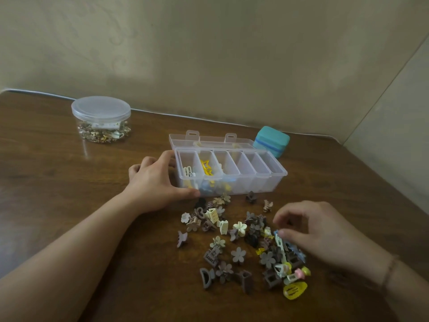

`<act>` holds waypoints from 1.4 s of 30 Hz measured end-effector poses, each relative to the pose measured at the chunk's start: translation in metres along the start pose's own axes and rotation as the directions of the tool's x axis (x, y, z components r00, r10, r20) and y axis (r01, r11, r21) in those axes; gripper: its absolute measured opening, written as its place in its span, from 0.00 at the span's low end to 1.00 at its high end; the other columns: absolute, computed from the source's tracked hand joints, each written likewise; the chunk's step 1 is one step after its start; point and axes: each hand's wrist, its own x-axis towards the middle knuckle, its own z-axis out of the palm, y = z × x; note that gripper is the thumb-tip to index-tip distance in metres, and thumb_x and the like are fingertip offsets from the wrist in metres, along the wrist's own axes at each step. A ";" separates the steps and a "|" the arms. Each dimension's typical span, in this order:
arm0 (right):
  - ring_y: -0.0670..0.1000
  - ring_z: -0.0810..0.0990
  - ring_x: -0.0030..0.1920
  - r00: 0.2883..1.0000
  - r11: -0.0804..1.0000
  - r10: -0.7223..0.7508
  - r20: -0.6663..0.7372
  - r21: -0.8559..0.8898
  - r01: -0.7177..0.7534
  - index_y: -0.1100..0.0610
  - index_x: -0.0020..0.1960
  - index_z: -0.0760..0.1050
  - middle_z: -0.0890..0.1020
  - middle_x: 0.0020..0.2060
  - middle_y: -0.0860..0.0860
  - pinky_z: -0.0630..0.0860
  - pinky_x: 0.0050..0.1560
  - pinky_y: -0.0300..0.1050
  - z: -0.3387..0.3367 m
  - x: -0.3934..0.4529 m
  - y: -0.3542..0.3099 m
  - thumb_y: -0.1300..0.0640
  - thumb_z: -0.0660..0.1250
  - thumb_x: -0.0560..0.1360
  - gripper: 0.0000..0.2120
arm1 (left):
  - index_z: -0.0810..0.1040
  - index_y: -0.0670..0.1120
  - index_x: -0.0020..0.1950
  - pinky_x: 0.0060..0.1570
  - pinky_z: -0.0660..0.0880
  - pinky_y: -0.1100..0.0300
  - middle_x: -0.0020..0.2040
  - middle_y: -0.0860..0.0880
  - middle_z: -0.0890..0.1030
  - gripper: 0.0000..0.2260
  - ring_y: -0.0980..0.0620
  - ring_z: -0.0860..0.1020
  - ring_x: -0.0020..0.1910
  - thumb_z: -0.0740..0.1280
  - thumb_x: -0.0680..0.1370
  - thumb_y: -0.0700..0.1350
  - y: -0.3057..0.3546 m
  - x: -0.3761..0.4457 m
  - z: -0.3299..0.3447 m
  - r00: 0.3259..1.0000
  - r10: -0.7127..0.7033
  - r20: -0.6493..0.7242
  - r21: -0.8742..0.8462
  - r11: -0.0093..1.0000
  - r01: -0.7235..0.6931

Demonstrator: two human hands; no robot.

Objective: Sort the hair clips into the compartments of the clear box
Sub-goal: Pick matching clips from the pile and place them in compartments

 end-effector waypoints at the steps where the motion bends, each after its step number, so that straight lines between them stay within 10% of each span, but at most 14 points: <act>1: 0.37 0.77 0.45 1.000 1.000 0.007 -0.002 0.010 -0.007 0.36 0.42 0.77 0.81 0.40 0.35 0.74 0.43 0.36 0.003 -0.001 0.003 0.49 0.74 0.71 0.08 | 0.59 0.58 0.72 0.69 0.54 0.44 0.66 0.52 0.73 0.46 0.49 0.62 0.70 0.69 0.60 0.73 0.000 0.000 0.000 1.000 -0.004 0.002 0.003 1.000 0.003; 14: 0.44 0.84 0.43 1.000 0.871 0.015 0.002 0.491 -0.015 0.53 0.51 0.78 0.85 0.42 0.51 0.78 0.42 0.36 -0.035 0.041 0.005 0.66 0.73 0.70 0.13 | 0.58 0.59 0.73 0.69 0.53 0.45 0.67 0.53 0.72 0.46 0.50 0.61 0.71 0.69 0.60 0.73 -0.001 0.000 -0.002 1.000 0.002 0.010 -0.006 1.000 -0.001; 22: 0.39 0.74 0.25 0.995 0.771 -0.036 -0.089 0.631 0.085 0.57 0.47 0.76 0.80 0.34 0.51 0.68 0.25 0.30 -0.034 0.151 -0.034 0.71 0.70 0.72 0.10 | 0.59 0.60 0.71 0.68 0.53 0.47 0.65 0.56 0.72 0.43 0.52 0.62 0.69 0.70 0.62 0.72 -0.001 -0.001 -0.003 1.000 0.021 0.017 -0.012 1.000 -0.021; 28: 0.40 0.81 0.34 0.996 0.842 -0.037 -0.080 0.535 0.074 0.52 0.43 0.78 0.85 0.36 0.50 0.74 0.42 0.41 -0.006 0.168 -0.030 0.69 0.73 0.70 0.13 | 0.59 0.60 0.70 0.66 0.54 0.49 0.65 0.57 0.73 0.43 0.52 0.62 0.69 0.69 0.61 0.73 -0.003 0.000 -0.001 0.999 0.035 0.008 -0.024 0.999 -0.034; 34: 0.38 0.77 0.36 0.928 0.939 -0.109 -0.357 0.269 0.214 0.47 0.44 0.79 0.83 0.40 0.45 0.72 0.39 0.28 -0.019 0.117 -0.022 0.62 0.72 0.72 0.10 | 0.59 0.59 0.71 0.68 0.54 0.47 0.67 0.55 0.72 0.44 0.51 0.61 0.70 0.69 0.60 0.74 -0.003 0.000 -0.001 1.000 0.020 0.007 -0.019 1.000 -0.019; 42: 0.39 0.76 0.45 0.992 0.984 -0.057 0.116 -0.161 0.075 0.36 0.42 0.72 0.76 0.43 0.39 0.78 0.46 0.41 -0.002 0.017 -0.004 0.45 0.71 0.71 0.08 | 0.59 0.59 0.71 0.68 0.54 0.46 0.66 0.55 0.73 0.45 0.51 0.62 0.70 0.69 0.60 0.74 -0.004 0.001 0.002 1.000 0.013 -0.009 -0.009 1.000 -0.013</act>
